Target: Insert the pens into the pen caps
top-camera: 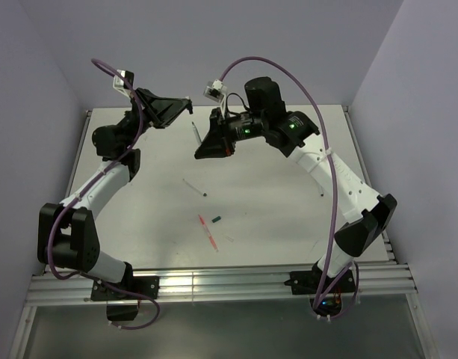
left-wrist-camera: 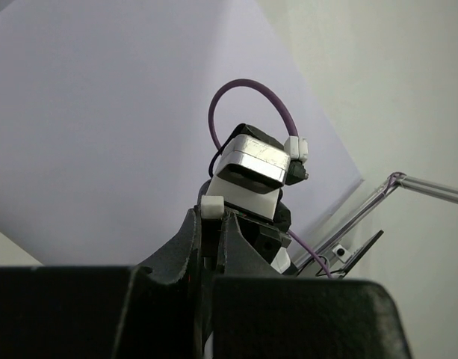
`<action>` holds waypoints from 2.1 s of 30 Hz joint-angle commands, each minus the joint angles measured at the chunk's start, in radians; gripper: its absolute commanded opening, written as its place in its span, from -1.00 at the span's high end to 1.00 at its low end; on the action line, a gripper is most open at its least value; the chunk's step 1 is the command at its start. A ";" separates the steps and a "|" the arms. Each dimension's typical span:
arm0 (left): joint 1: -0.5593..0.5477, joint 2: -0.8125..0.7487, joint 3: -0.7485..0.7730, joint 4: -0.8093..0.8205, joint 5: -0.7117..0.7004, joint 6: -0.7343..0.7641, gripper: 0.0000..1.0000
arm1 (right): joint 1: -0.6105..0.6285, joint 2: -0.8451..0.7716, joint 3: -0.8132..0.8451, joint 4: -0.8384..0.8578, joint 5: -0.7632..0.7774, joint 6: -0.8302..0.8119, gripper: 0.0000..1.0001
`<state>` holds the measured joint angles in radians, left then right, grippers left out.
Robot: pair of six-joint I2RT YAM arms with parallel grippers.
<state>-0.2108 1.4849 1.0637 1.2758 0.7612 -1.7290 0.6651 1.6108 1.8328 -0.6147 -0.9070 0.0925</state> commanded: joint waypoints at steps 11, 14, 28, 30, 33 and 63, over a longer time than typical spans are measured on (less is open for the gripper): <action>-0.021 -0.060 -0.015 0.583 -0.039 -0.073 0.99 | 0.001 -0.005 0.036 0.021 -0.021 -0.005 1.00; -0.021 -0.064 0.008 0.585 -0.026 -0.076 0.99 | 0.001 0.000 0.054 0.020 -0.032 0.003 1.00; 0.013 -0.087 0.055 0.543 0.065 -0.057 0.99 | 0.002 -0.012 0.054 0.024 -0.024 0.013 1.00; 0.024 -0.092 0.038 0.585 0.063 -0.057 0.99 | 0.002 -0.017 0.054 0.026 -0.027 0.018 1.00; 0.027 -0.098 0.035 0.583 0.059 -0.053 0.99 | 0.004 -0.020 0.051 0.027 -0.033 0.023 1.00; -0.030 -0.072 -0.004 0.585 0.061 0.009 1.00 | 0.008 -0.009 0.056 0.040 -0.040 0.041 1.00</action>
<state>-0.2344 1.4220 1.0653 1.2900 0.8066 -1.7432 0.6655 1.6119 1.8511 -0.6147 -0.9360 0.1337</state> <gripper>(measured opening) 0.067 0.173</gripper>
